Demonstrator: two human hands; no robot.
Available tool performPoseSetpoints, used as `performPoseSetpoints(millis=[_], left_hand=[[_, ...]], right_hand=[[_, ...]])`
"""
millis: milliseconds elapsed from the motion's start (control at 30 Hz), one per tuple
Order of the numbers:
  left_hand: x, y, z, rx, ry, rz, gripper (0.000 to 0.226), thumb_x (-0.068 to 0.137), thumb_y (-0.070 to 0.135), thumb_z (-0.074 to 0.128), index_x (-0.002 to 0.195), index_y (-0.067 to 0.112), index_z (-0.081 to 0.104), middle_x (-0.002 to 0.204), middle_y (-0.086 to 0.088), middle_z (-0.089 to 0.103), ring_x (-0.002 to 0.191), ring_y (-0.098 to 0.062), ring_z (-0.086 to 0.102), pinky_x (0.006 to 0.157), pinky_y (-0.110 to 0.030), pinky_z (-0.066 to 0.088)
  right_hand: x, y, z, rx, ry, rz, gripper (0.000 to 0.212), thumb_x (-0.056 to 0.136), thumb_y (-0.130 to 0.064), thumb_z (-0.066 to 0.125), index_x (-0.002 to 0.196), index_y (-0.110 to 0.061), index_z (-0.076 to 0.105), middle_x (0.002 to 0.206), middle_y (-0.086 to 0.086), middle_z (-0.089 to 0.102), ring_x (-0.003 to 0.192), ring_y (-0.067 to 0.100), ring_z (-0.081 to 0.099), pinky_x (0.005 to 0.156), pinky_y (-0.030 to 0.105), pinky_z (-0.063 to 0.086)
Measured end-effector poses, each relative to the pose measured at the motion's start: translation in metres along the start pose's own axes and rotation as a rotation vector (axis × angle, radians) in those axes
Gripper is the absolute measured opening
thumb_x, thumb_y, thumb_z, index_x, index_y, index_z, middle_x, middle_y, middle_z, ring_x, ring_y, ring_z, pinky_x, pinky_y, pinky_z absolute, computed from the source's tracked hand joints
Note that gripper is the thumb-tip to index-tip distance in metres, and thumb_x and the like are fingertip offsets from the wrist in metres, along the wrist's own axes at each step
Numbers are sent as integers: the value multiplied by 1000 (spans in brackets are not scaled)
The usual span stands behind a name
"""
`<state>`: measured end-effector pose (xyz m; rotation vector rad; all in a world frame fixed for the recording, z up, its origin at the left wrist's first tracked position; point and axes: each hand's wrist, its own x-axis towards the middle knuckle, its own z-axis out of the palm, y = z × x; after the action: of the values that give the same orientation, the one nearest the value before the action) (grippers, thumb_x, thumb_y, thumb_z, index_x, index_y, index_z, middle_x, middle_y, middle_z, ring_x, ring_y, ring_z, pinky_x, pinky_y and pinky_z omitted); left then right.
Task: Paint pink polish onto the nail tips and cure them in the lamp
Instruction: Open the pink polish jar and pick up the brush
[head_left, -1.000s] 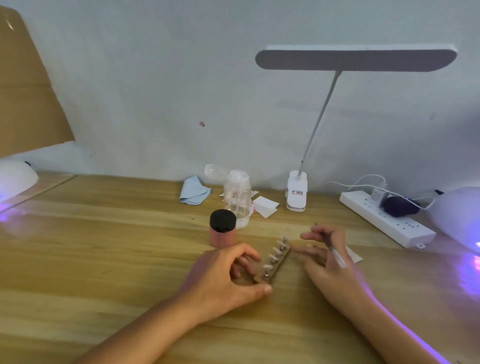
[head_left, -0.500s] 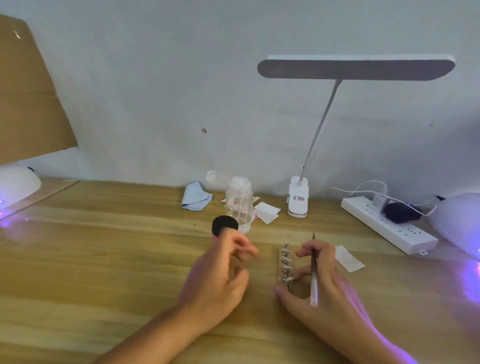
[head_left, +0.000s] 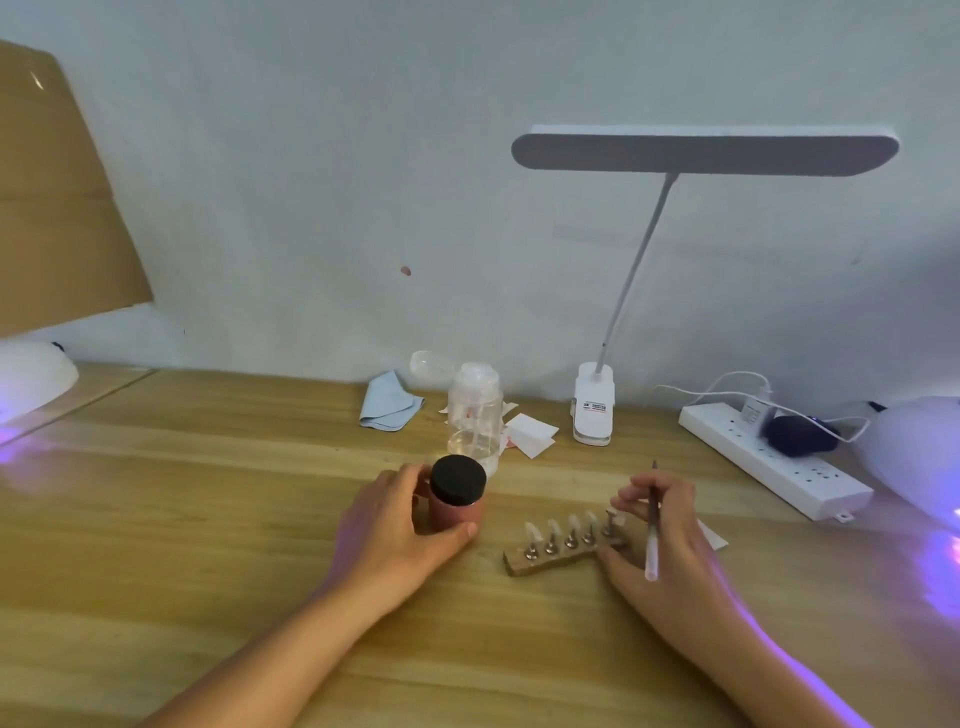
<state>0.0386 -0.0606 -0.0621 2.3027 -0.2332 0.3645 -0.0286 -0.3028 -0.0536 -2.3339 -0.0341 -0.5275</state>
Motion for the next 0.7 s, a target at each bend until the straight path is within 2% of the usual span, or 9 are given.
performPoseSetpoints(millis=[133, 200, 300, 400, 467, 533, 567, 633, 700], left_hand=[[-2, 3, -1, -52, 15, 54, 55, 64, 51, 83, 103, 42, 46, 104, 25, 54, 100, 0, 51, 82, -23, 44], [-6, 5, -2, -116, 58, 45, 55, 67, 46, 82, 103, 38, 42, 101, 26, 55, 96, 9, 51, 73, -10, 39], [-11, 8, -1, -176, 113, 40, 57, 68, 43, 82, 99, 37, 34, 93, 25, 55, 90, 23, 48, 66, -2, 38], [-14, 16, -2, -196, 165, 110, 59, 65, 50, 81, 98, 39, 33, 92, 26, 55, 94, 18, 49, 66, -1, 38], [-17, 21, -3, -150, 208, 241, 58, 63, 55, 79, 96, 42, 34, 95, 24, 55, 94, 9, 52, 71, -3, 39], [-23, 24, 0, -5, 272, 413, 60, 61, 56, 78, 102, 38, 39, 96, 19, 56, 88, 1, 49, 73, -8, 40], [-25, 25, 2, 70, 306, 495, 62, 61, 56, 78, 106, 31, 43, 96, 15, 56, 86, 1, 46, 74, -10, 38], [-30, 27, 5, 138, 323, 639, 59, 65, 53, 78, 105, 23, 46, 96, 9, 57, 86, -5, 45, 77, -17, 38], [-33, 33, 5, 133, 309, 720, 49, 72, 49, 70, 104, 21, 45, 96, 7, 58, 86, -10, 47, 79, -28, 38]], right_hand=[[3, -2, 2, -66, 33, -26, 60, 78, -14, 77, 115, -25, 30, 106, -14, 49, 95, -6, 55, 77, 15, 45], [1, -2, 4, -76, 35, -11, 60, 77, -14, 77, 117, -22, 32, 102, -13, 50, 92, -3, 57, 79, 21, 49], [1, 0, 4, -88, 53, 32, 60, 77, -13, 76, 121, -17, 35, 100, -12, 50, 88, 3, 59, 80, 28, 51], [1, -4, -2, -99, 73, 38, 56, 77, -9, 73, 120, -18, 37, 100, -11, 51, 92, 9, 59, 85, 31, 48], [-3, -8, -7, -38, 203, -25, 46, 79, -8, 70, 114, -21, 43, 101, -9, 56, 97, 18, 60, 89, 42, 48], [-12, -18, -7, 78, 328, -140, 31, 84, -24, 65, 108, -28, 46, 99, -12, 61, 96, 19, 61, 84, 49, 49], [-16, -27, -5, 115, 339, -193, 29, 84, -39, 64, 107, -32, 46, 98, -15, 62, 95, 15, 62, 80, 46, 50], [-22, -43, 5, 114, 282, -282, 42, 79, -66, 59, 107, -36, 46, 96, -20, 60, 93, 4, 60, 76, 35, 49], [-24, -57, 15, 27, 222, -361, 49, 78, -74, 56, 106, -35, 45, 91, -22, 59, 88, -1, 57, 74, 28, 47]])
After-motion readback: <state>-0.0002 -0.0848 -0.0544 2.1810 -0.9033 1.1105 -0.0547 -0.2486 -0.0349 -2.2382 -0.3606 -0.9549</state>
